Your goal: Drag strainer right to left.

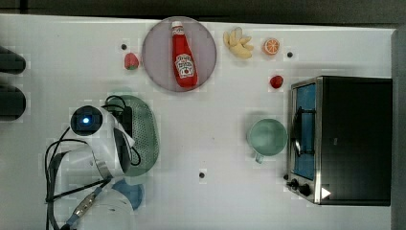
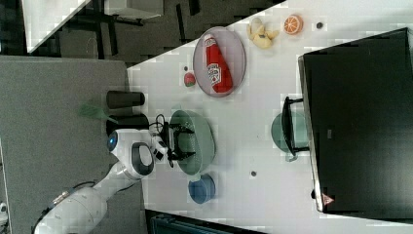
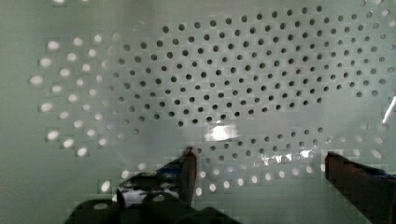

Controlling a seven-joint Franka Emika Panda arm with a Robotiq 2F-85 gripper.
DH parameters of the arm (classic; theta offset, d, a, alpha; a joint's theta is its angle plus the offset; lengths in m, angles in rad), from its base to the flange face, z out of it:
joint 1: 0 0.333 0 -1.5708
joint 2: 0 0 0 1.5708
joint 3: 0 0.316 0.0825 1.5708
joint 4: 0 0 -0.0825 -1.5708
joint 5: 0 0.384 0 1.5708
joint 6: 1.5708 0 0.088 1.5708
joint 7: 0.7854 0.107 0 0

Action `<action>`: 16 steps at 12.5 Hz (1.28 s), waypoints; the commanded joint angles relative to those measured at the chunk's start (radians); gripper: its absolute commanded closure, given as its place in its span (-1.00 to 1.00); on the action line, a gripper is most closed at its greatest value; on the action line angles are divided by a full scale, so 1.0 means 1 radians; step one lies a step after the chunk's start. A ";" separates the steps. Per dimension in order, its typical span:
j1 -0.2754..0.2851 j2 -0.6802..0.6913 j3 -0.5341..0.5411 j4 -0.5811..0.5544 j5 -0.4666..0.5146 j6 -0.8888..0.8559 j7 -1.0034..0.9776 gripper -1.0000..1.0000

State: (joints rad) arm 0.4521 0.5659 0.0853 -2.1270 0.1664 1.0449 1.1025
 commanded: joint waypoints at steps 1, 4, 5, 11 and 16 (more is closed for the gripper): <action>0.072 0.029 0.012 0.063 -0.012 0.003 0.144 -1.00; 0.111 0.055 0.012 0.111 -0.012 -0.008 0.162 -1.00; 0.121 0.063 0.013 0.126 -0.009 -0.008 0.161 -1.00; 0.178 0.112 0.013 0.211 0.070 -0.009 0.162 -1.00; 0.204 0.146 0.010 0.266 0.088 -0.013 0.165 -1.00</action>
State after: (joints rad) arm 0.6631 0.7036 0.0926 -1.8779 0.2284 1.0352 1.2266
